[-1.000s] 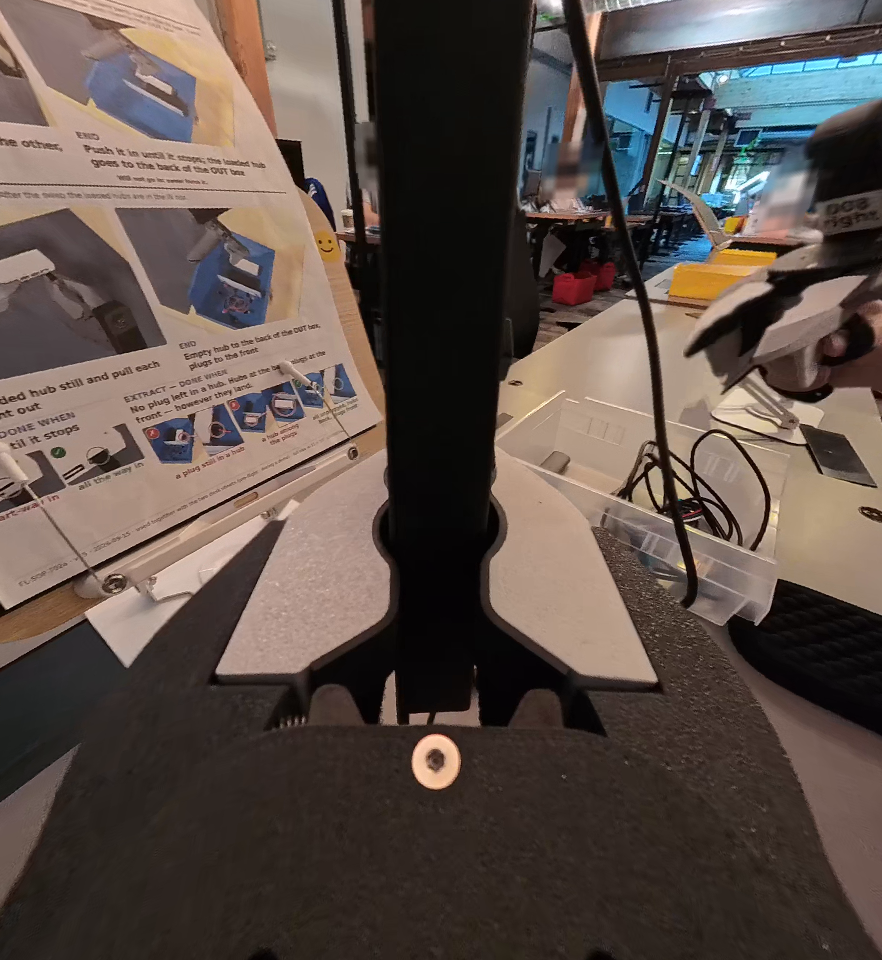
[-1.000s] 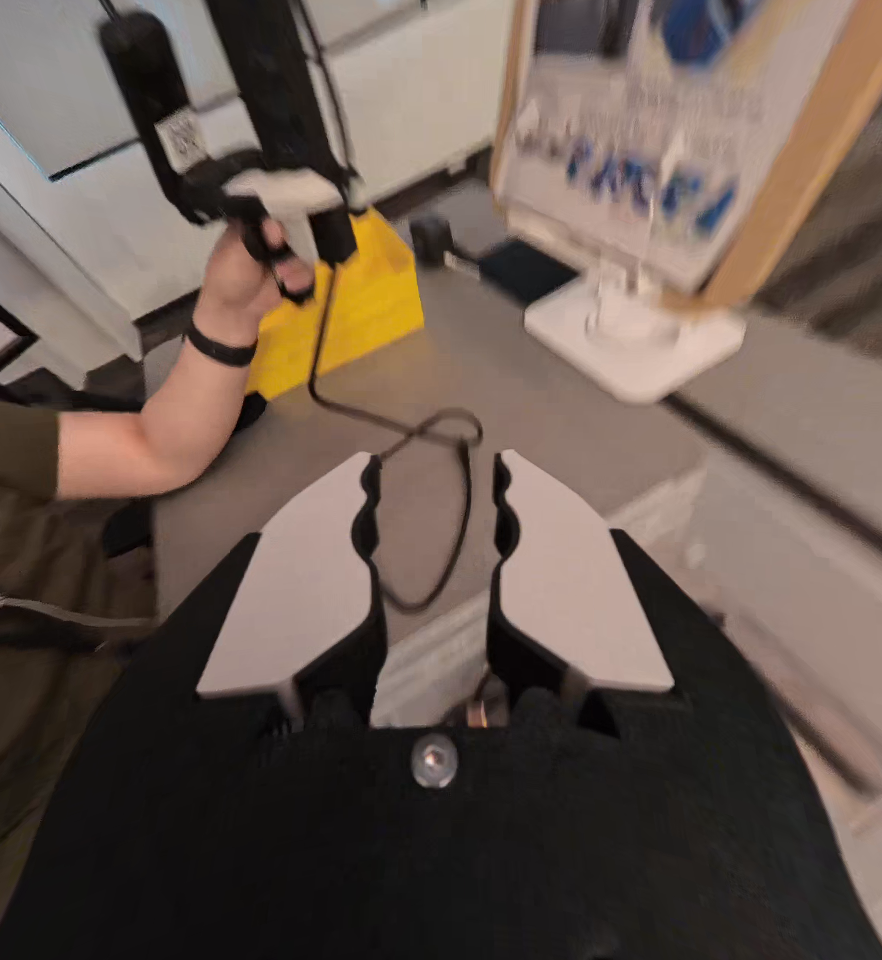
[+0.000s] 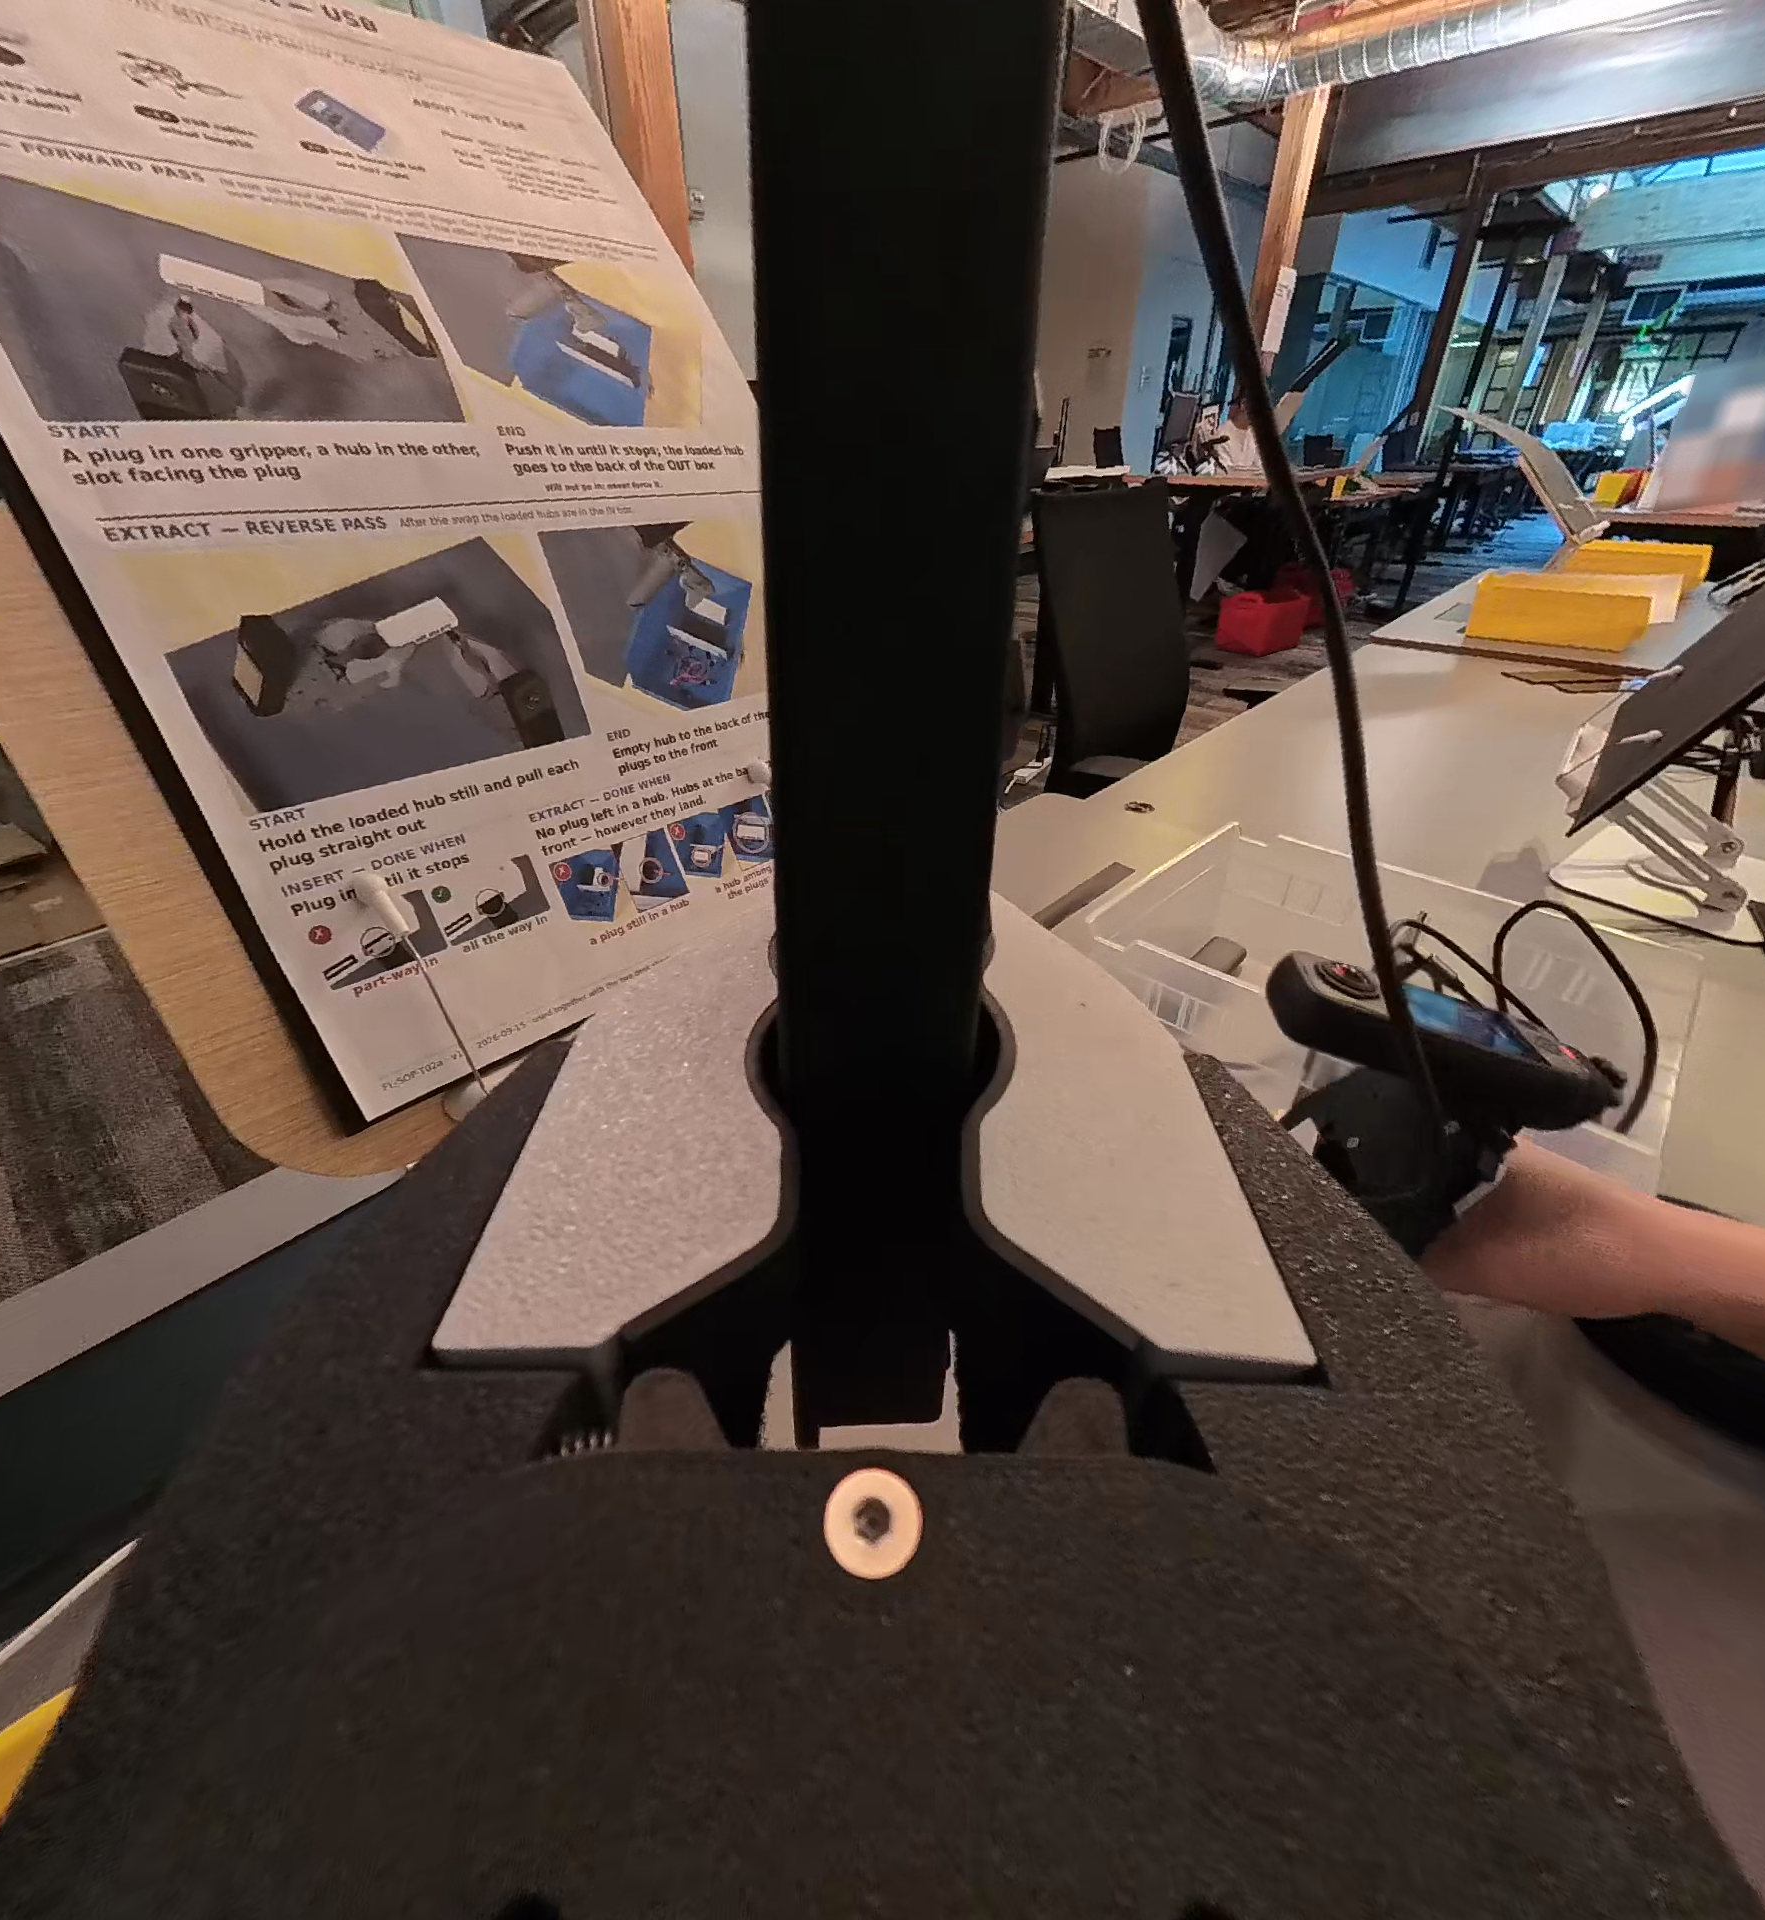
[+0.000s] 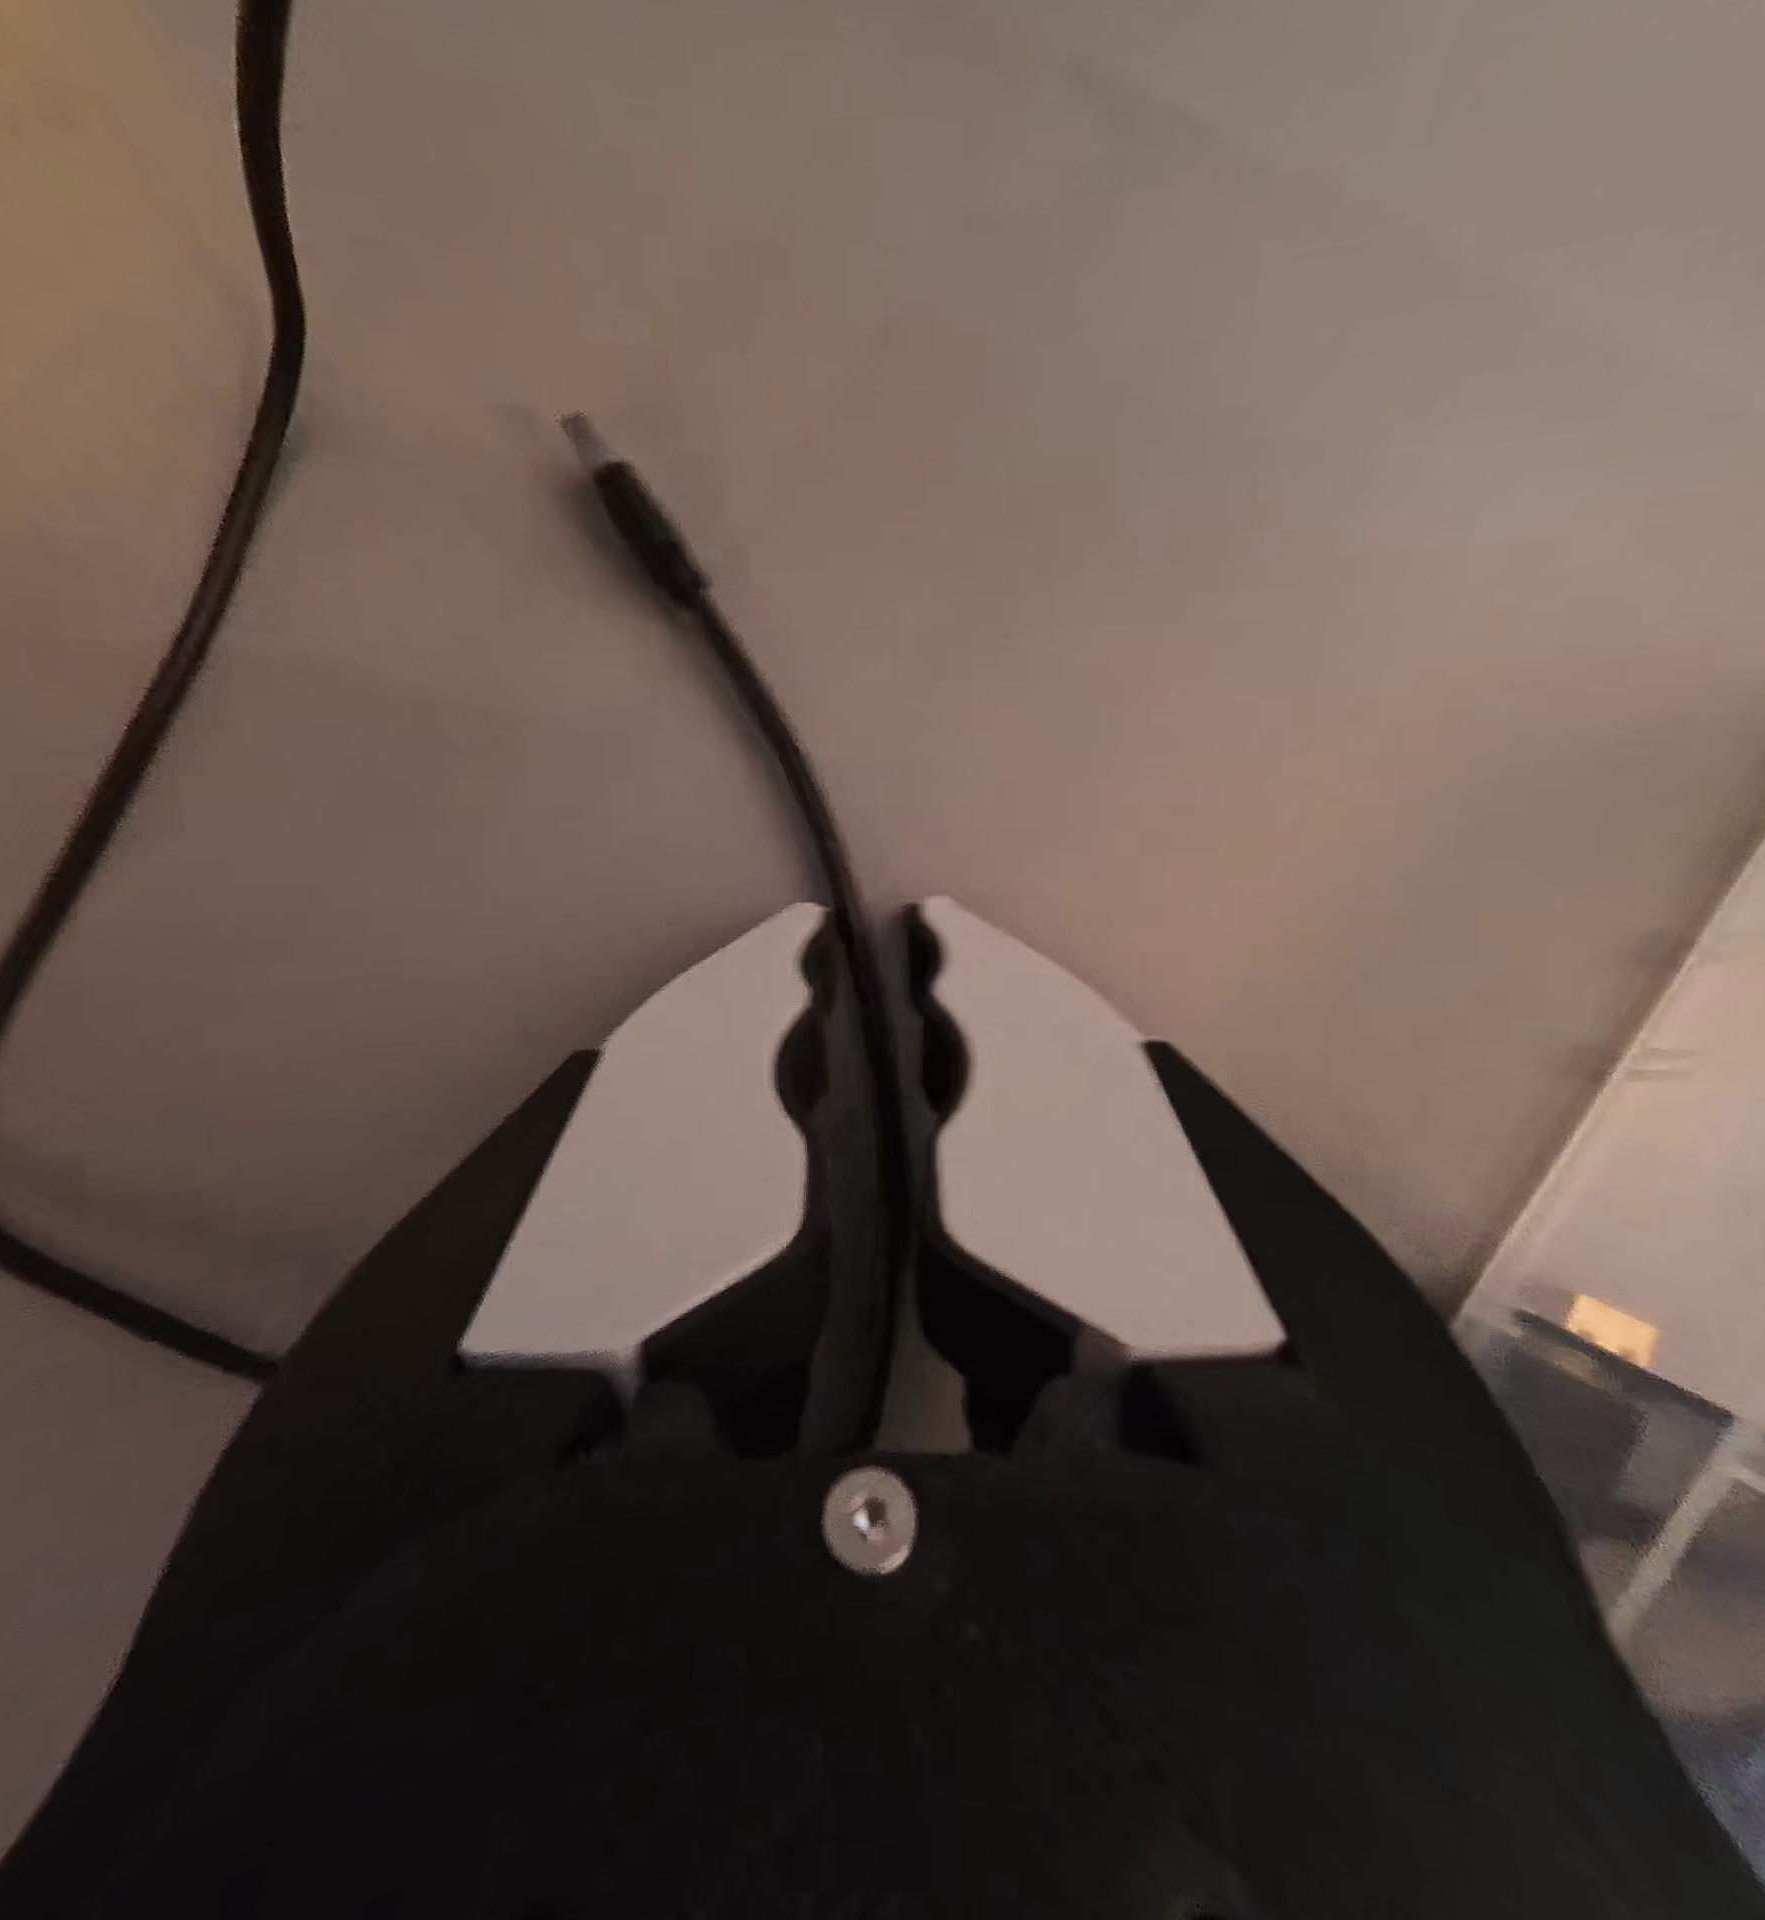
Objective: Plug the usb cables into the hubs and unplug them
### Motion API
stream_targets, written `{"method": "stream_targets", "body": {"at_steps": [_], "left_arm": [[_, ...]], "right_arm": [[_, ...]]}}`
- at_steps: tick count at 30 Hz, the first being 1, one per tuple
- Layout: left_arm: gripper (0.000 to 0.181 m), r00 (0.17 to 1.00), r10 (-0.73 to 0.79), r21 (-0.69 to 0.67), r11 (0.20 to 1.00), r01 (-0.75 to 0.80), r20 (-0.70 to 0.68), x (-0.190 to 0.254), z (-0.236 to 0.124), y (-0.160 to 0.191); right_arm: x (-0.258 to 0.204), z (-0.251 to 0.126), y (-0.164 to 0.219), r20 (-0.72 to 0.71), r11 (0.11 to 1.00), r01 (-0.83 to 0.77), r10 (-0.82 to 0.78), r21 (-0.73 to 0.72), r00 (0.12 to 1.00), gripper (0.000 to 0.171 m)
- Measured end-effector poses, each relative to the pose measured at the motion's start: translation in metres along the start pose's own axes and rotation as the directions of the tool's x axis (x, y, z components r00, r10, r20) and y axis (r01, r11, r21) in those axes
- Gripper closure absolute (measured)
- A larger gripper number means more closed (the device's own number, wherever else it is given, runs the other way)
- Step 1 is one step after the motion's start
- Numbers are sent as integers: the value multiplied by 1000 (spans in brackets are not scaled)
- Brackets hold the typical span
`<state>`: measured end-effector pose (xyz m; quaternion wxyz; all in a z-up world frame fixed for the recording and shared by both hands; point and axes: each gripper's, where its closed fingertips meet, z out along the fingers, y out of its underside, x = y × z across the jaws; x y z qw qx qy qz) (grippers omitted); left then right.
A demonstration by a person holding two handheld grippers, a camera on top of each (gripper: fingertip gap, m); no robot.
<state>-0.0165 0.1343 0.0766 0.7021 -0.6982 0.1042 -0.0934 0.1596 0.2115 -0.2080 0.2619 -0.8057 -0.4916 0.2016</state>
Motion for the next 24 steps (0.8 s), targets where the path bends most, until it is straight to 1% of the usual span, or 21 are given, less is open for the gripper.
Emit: {"method": "stream_targets", "body": {"at_steps": [1,4,6,7,8,9,11,13,15,17,20,22,24], "left_arm": [[153,1000,1,1,1000,-1,0,0,-1,0],[153,1000,-3,10,1000,3,-5,1,-3,-3],[155,1000,-4,13,1000,4,-8,1,-4,-4],[153,1000,-4,15,1000,4,-10,1,-5,-5],[155,1000,-4,17,1000,4,-12,2,-5,-5],[153,1000,-4,20,1000,4,-16,2,-6,-6],[152,1000,-5,41,999,6,-21,5,-8,-11],[152,999,-13,69,997,16,-42,10,-12,-19],[153,997,-24,95,995,30,-71,17,-17,-26],[155,996,-23,111,993,33,-88,21,-21,-32],[155,994,-25,136,990,39,-105,27,-26,-39],[155,992,-30,158,986,50,-127,32,-28,-44],[155,990,-32,174,983,55,-134,36,-29,-48]], "right_arm": [[-2,0,1,33,1000,-19,20,-10,999,163],[-6,-1,1,78,999,-29,30,-13,997,165],[-12,-6,-3,89,999,-30,28,25,996,165],[-14,-12,-8,88,998,-26,21,53,996,166],[-14,-21,-16,77,996,-12,6,88,997,166],[-12,-33,-27,57,991,5,-13,133,998,166],[-10,-59,-55,69,975,11,-27,220,997,166],[-12,-89,-85,144,963,-12,-28,268,989,166],[-15,-129,-120,231,938,-70,-10,338,973,166],[-6,-163,-146,173,925,-21,-49,381,984,166],[23,-203,-175,7,901,99,-113,421,994,166],[64,-223,-191,-150,886,167,-112,432,982,166],[116,-240,-203,-335,861,269,-124,431,934,166]]}}
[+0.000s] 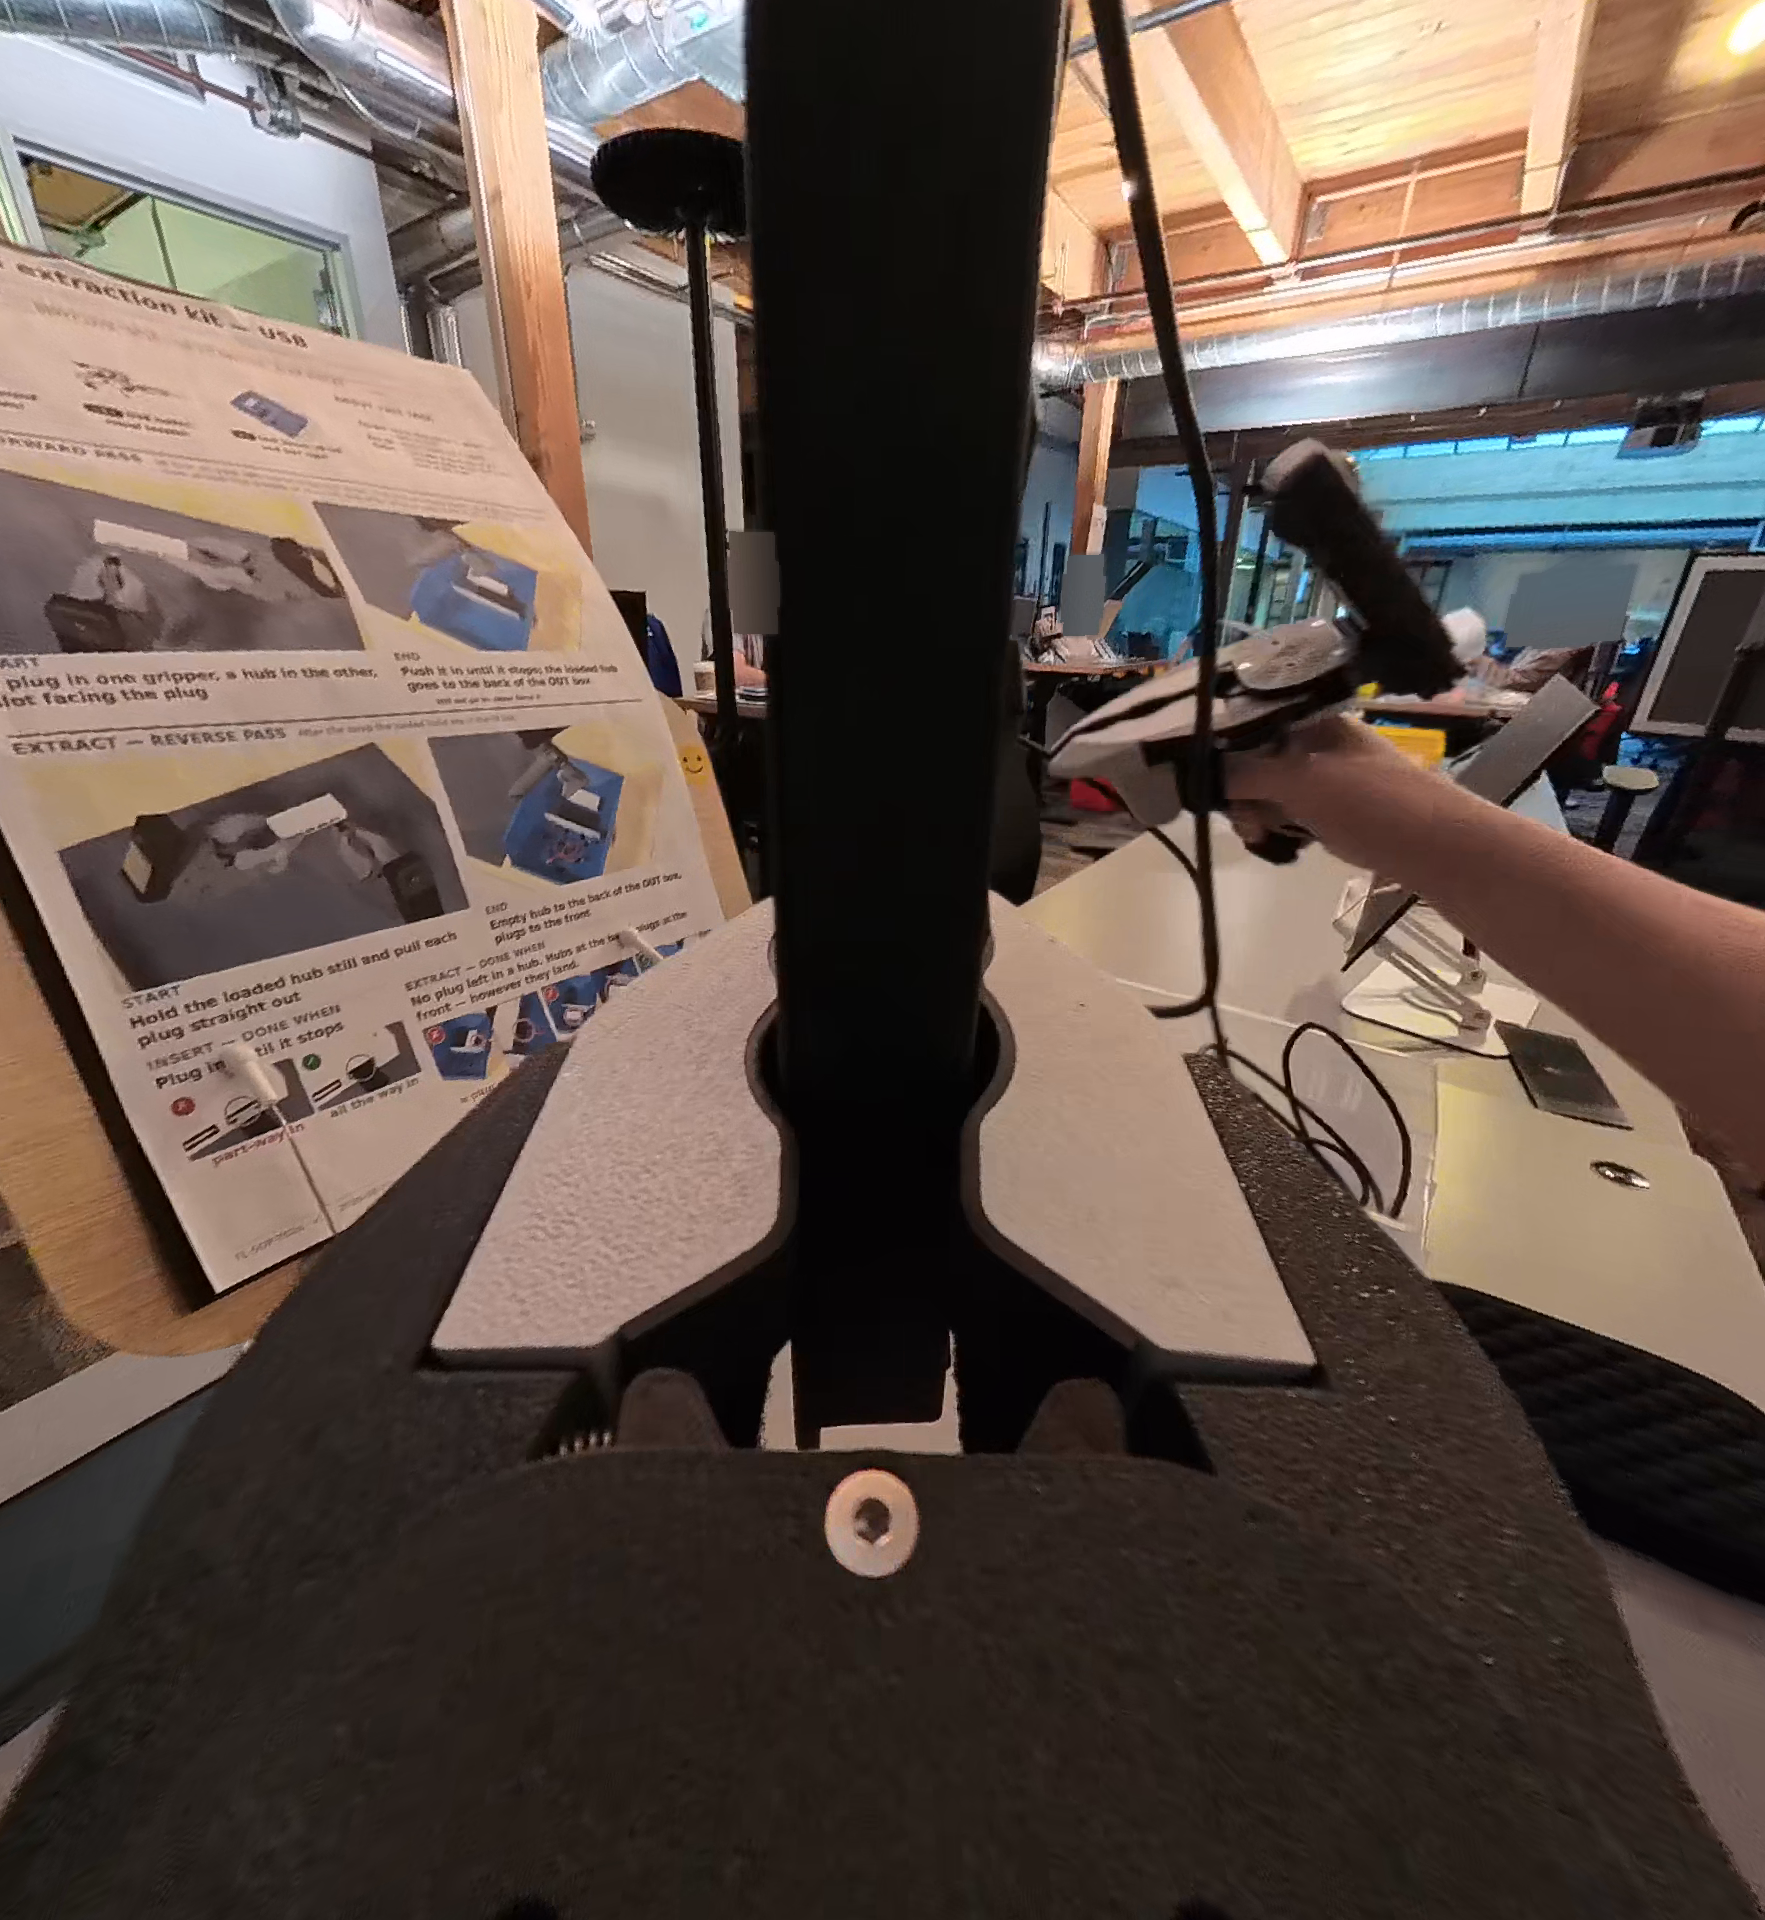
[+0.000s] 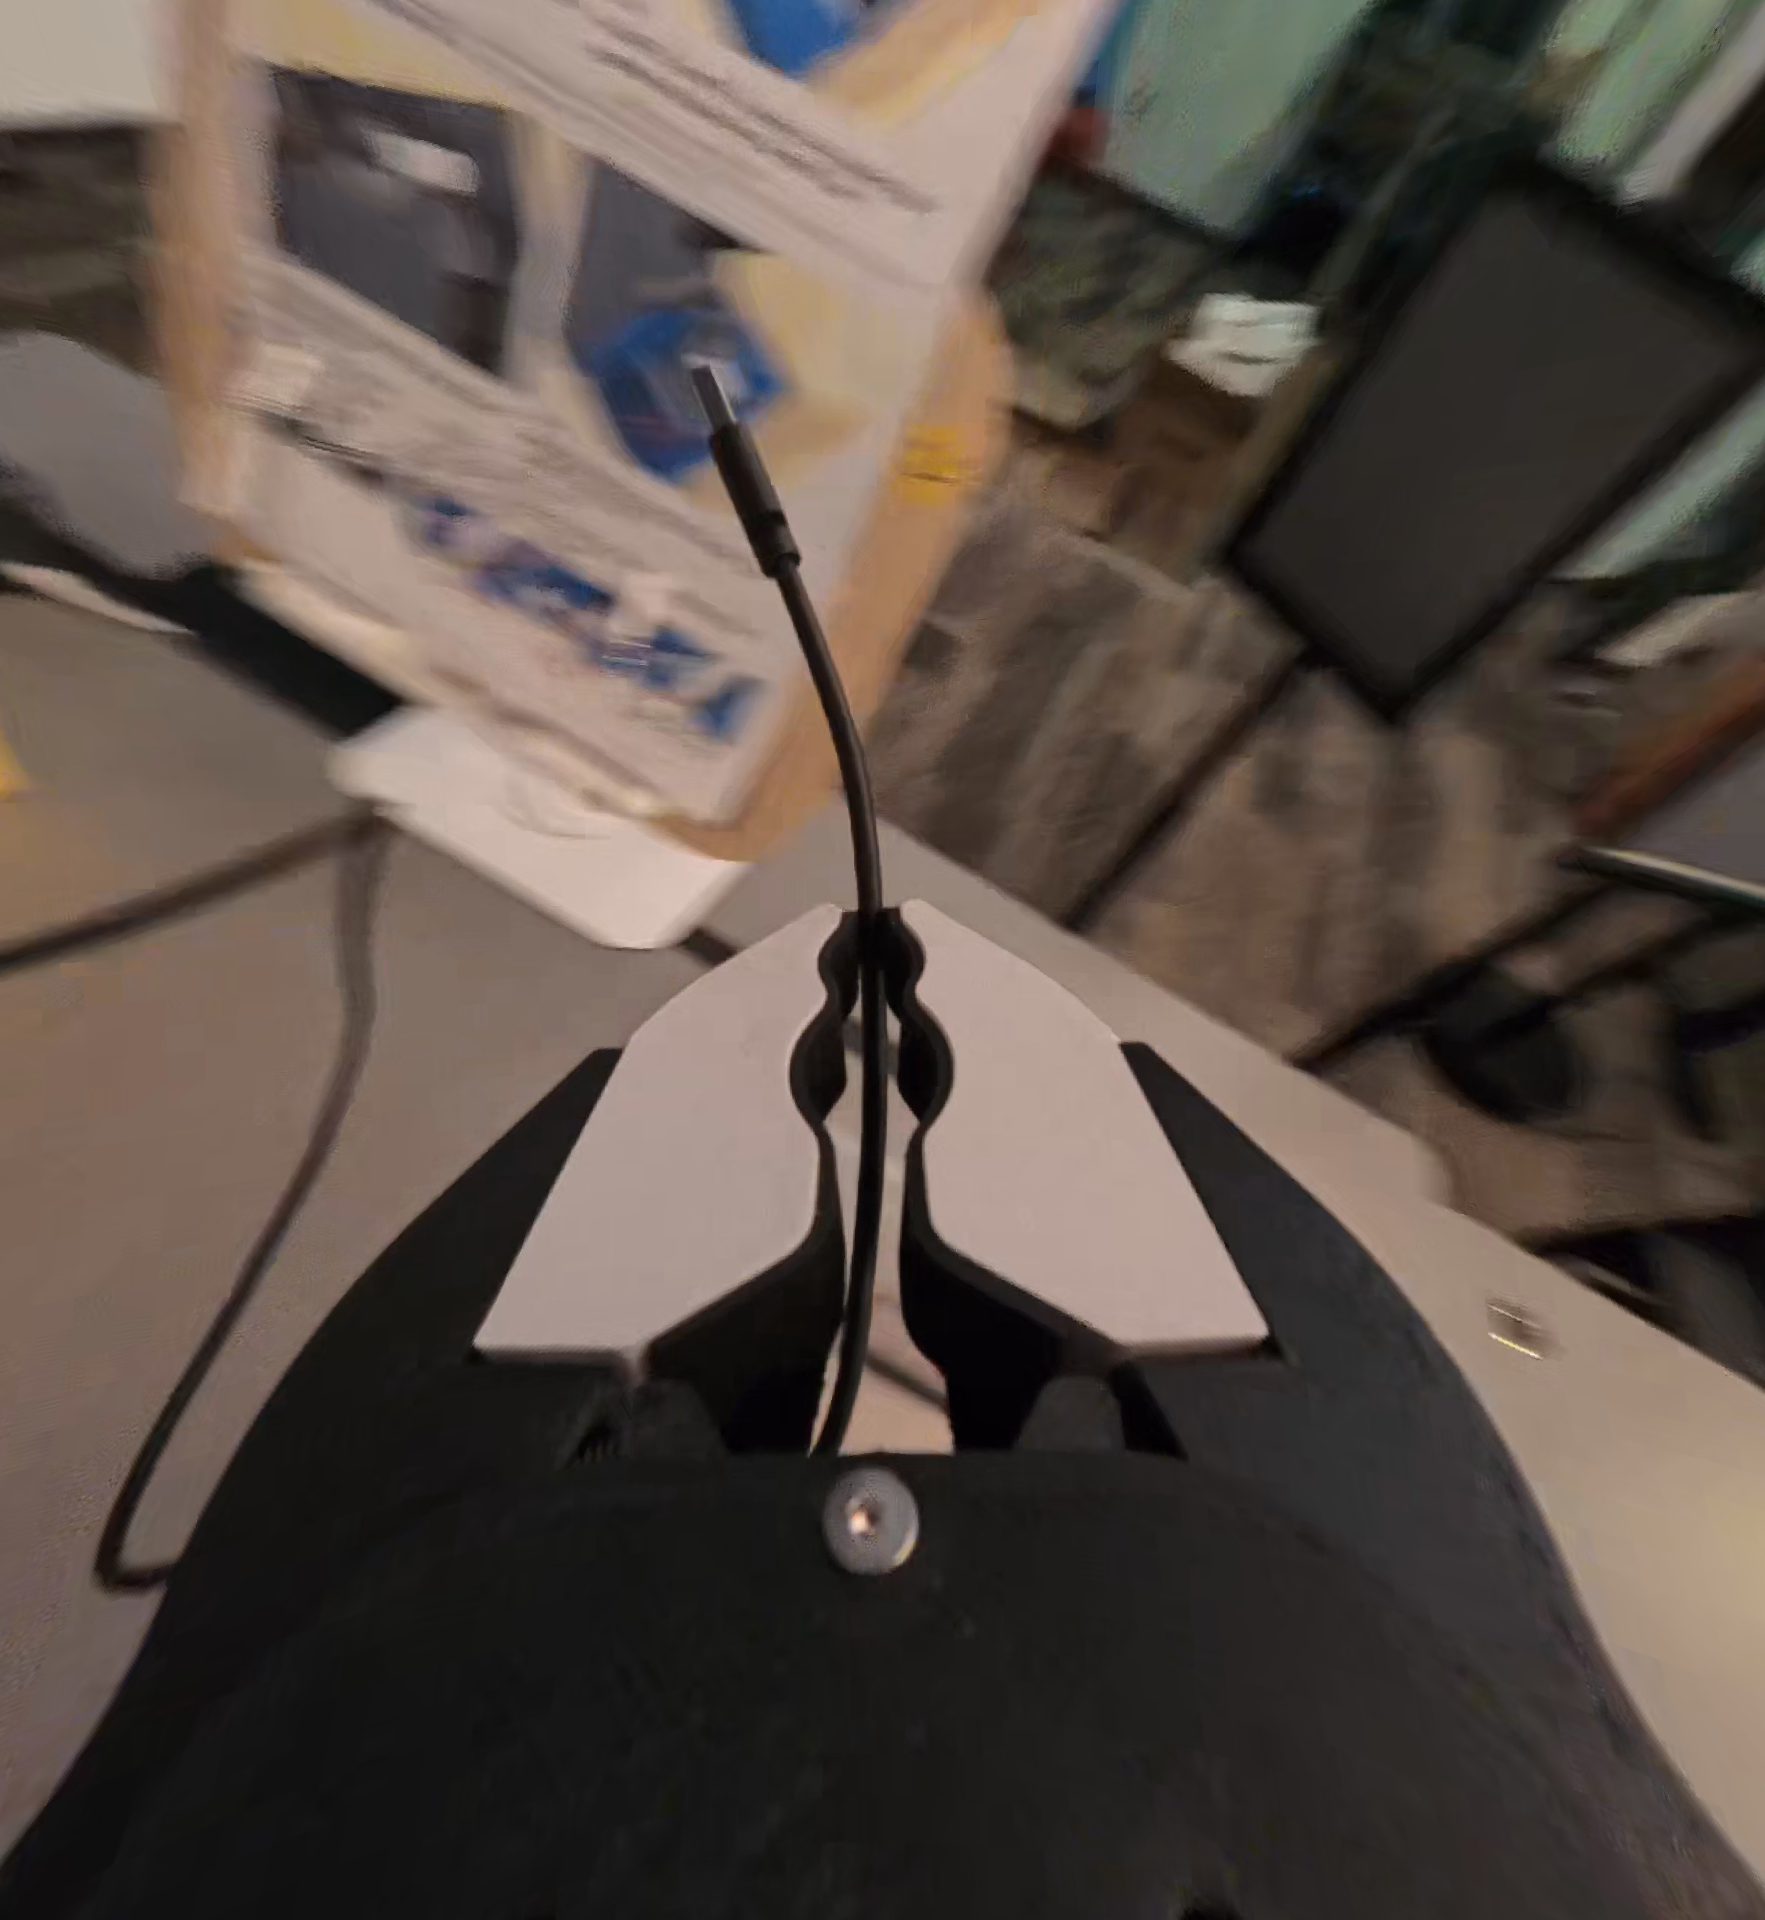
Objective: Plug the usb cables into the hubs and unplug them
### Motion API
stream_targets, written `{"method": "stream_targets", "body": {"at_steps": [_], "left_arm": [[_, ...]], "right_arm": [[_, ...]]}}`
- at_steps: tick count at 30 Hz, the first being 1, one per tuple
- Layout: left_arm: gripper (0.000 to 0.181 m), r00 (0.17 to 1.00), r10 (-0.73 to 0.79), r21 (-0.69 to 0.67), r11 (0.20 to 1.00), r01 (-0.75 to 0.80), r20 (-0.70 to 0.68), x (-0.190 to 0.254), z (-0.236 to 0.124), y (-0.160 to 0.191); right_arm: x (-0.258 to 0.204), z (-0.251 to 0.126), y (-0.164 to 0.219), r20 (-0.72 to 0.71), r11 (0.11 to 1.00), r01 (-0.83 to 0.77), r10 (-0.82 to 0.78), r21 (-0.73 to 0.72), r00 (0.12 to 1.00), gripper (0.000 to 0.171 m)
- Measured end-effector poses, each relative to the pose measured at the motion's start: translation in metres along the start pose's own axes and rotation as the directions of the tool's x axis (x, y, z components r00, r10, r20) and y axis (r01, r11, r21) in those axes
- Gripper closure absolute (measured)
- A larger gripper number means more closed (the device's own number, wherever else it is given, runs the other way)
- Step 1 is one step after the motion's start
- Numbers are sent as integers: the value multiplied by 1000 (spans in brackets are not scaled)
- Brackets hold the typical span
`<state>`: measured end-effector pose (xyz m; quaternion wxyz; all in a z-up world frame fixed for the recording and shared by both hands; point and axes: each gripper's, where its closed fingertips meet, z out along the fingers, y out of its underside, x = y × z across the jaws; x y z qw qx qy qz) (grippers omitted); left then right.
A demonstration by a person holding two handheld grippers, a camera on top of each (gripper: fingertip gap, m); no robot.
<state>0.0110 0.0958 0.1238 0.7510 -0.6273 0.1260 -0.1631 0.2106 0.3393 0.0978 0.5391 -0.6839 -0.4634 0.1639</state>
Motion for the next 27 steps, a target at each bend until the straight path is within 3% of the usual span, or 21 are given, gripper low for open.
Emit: {"method": "stream_targets", "body": {"at_steps": [4,8,13,16,20,24,27], "left_arm": [[155,1000,4,7,1000,-4,-8,8,5,-2],[155,999,-12,-7,1000,12,-39,18,17,5],[155,981,-108,-36,994,103,-162,42,35,17],[155,972,-128,-56,991,119,-196,52,42,22],[155,969,-130,-82,990,114,-213,61,49,29],[155,967,-140,-121,986,116,-213,64,56,39],[155,975,-120,-170,981,88,-185,62,62,52]], "right_arm": [[91,-6,12,-234,993,122,-120,-8,965,165],[121,-8,44,-277,987,159,-155,-6,948,166],[116,17,136,-160,975,106,-138,-193,977,166],[76,31,184,87,961,66,-44,-270,995,165],[39,35,241,272,875,78,63,-478,960,164],[30,37,264,294,818,123,59,-563,954,156],[34,37,236,272,882,86,50,-464,961,144]]}}
